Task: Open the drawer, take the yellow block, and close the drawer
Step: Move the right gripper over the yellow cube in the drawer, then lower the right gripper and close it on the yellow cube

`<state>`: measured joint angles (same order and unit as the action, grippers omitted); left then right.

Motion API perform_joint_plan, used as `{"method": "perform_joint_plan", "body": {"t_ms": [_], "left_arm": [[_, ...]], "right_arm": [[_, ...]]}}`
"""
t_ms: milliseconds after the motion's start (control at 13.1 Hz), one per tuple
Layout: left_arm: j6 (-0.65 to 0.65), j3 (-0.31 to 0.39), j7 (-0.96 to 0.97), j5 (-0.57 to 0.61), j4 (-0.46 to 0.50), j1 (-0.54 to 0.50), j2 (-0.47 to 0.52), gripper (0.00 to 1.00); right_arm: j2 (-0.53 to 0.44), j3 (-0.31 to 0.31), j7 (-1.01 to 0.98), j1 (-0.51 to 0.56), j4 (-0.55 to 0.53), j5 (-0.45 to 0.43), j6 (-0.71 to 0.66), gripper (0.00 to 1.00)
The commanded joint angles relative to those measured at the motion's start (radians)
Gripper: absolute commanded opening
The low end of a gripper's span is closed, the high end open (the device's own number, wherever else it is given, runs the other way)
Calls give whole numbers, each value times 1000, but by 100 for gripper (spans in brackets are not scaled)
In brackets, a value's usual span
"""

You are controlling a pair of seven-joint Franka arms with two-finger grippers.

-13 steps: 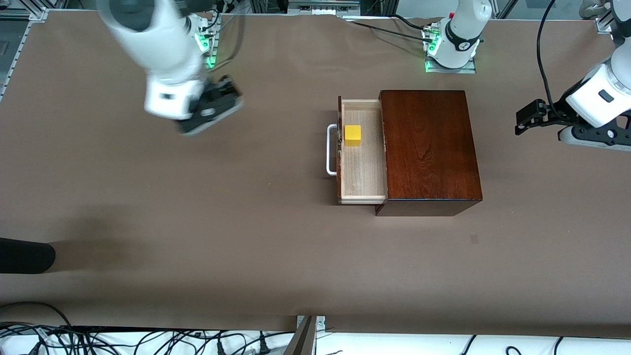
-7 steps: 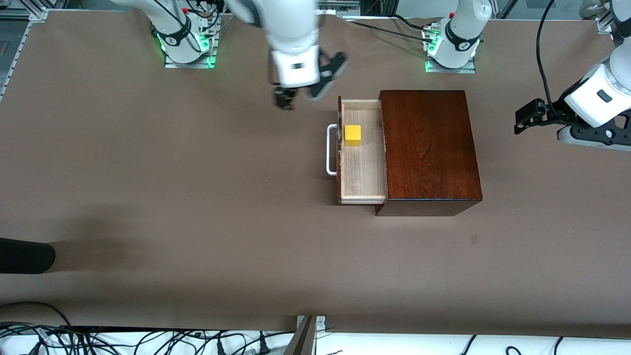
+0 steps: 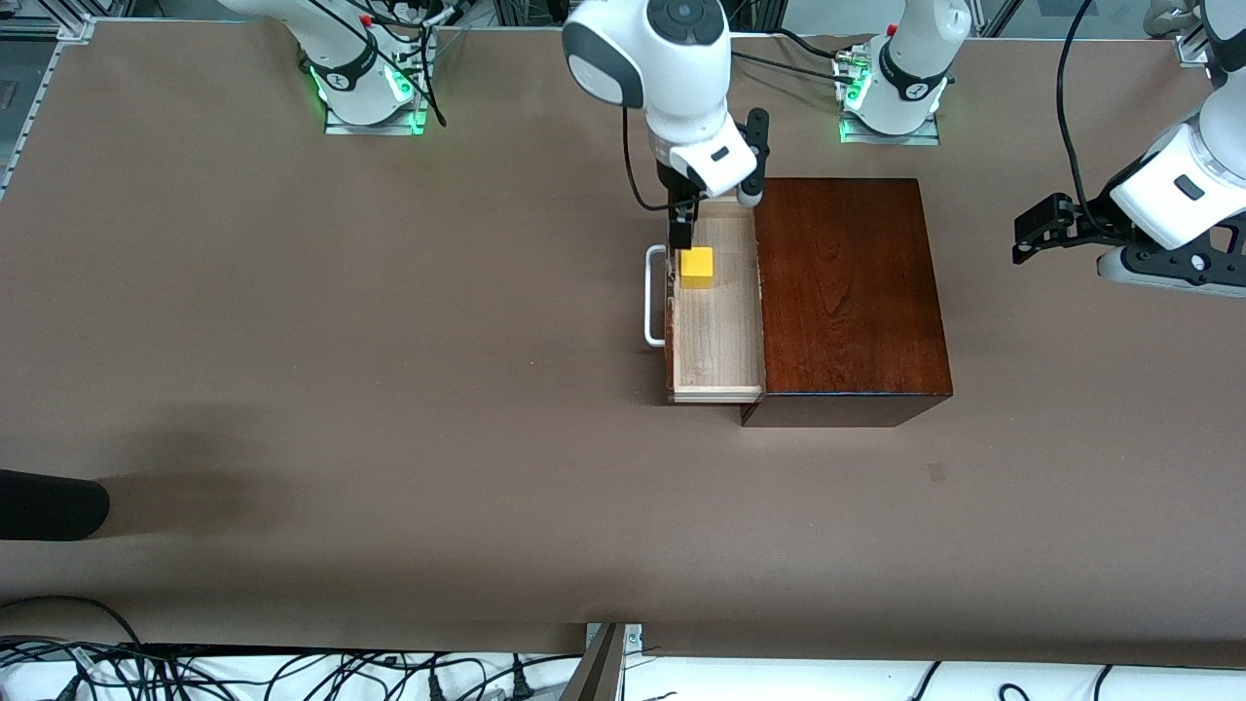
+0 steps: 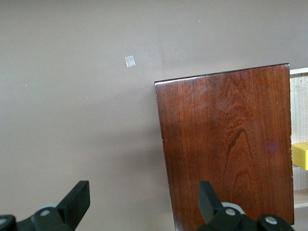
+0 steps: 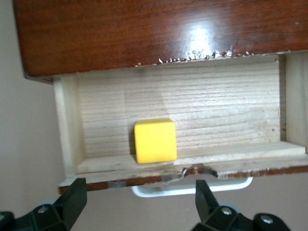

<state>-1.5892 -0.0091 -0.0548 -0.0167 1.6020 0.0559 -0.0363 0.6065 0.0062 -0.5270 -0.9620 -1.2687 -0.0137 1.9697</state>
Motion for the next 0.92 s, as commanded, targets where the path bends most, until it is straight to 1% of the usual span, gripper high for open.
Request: {"method": "perform_joint_plan", "body": {"t_ms": [0, 230, 383, 842], "left_arm": [[17, -2, -16, 14, -5, 2, 10, 100], [17, -2, -17, 14, -7, 2, 10, 100], [15, -2, -16, 14, -7, 2, 10, 100], [17, -2, -17, 14, -7, 2, 10, 100]], "right_arm": [[65, -9, -70, -15, 75, -35, -5, 100], [128, -9, -73, -20, 129, -37, 12, 100], [148, -9, -93, -20, 130, -37, 46, 100], [179, -11, -100, -20, 132, -37, 67, 100]]}}
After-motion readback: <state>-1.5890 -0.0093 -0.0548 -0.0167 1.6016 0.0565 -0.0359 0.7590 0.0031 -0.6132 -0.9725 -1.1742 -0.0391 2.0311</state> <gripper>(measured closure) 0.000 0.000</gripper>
